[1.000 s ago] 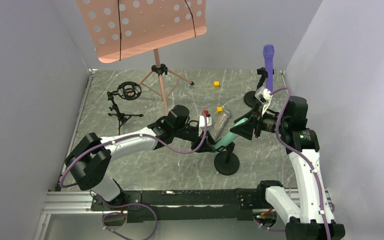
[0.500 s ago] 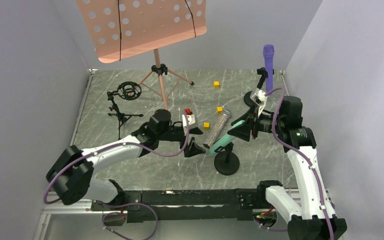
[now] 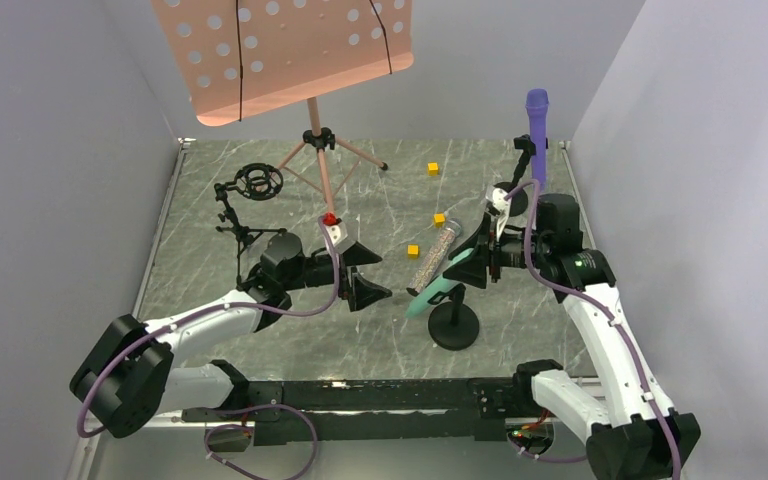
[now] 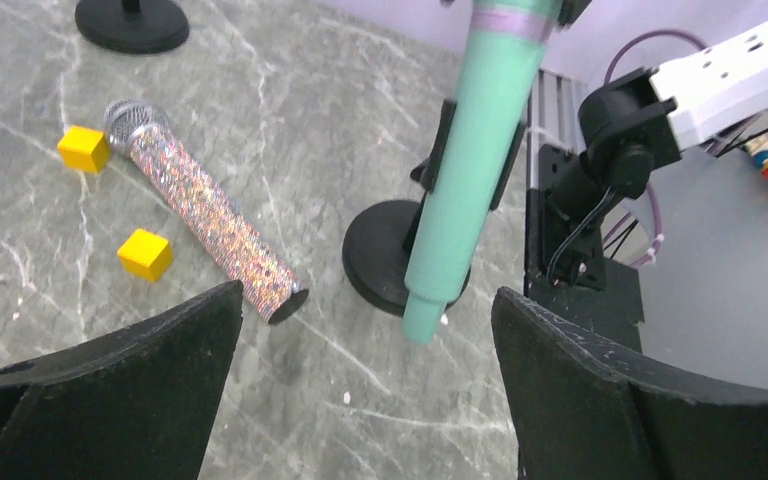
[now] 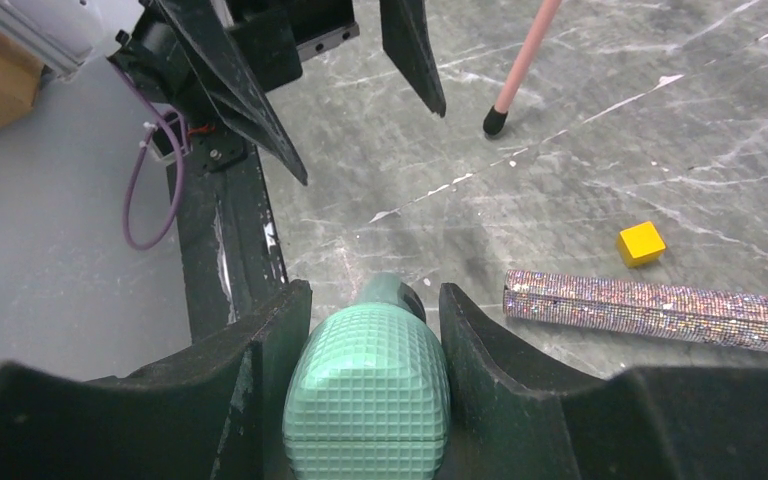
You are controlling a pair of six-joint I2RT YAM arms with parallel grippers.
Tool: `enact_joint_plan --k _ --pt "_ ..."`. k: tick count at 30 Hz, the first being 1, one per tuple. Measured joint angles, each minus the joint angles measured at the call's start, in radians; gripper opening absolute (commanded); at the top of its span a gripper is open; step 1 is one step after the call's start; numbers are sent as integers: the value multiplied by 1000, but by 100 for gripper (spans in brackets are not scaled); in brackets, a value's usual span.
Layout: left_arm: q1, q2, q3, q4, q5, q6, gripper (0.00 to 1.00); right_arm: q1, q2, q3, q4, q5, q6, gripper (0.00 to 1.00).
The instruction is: Attach the microphones to the stand
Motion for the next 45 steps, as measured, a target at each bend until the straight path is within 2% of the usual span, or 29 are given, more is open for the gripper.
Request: enact_joint_plan --k 6,8,14,16,18,23,28,34,37,40,45 --pt "6 1 0 90 21 -43 99 24 5 -27 0 6 -29 8" --pt "5 1 0 103 24 -45 99 29 5 -35 -1 10 -38 14" --pt "-6 1 0 105 26 -42 99 31 2 -30 -27 14 -66 70" --pt "-7 -1 0 98 25 -38 99 31 3 -14 -64 35 -81 84" --pt "-7 -8 0 81 24 -36 99 31 12 6 -100 55 -90 91" --pt "-7 -42 0 73 25 -39 99 18 38 119 -144 61 -104 99" --pt "-6 -57 0 112 31 -73 99 -8 39 211 -169 55 -137 100" --pt "38 -59 -24 303 90 -225 99 -135 -27 227 -209 -1 -235 100" --pt "63 -89 -32 313 95 -249 99 -209 -56 227 -256 -59 -324 100" --pt "71 -190 -24 178 86 -213 99 -252 -61 227 -320 -98 -422 100" --pt "70 -424 77 -212 0 -42 99 -331 -38 227 -444 -132 -591 99"
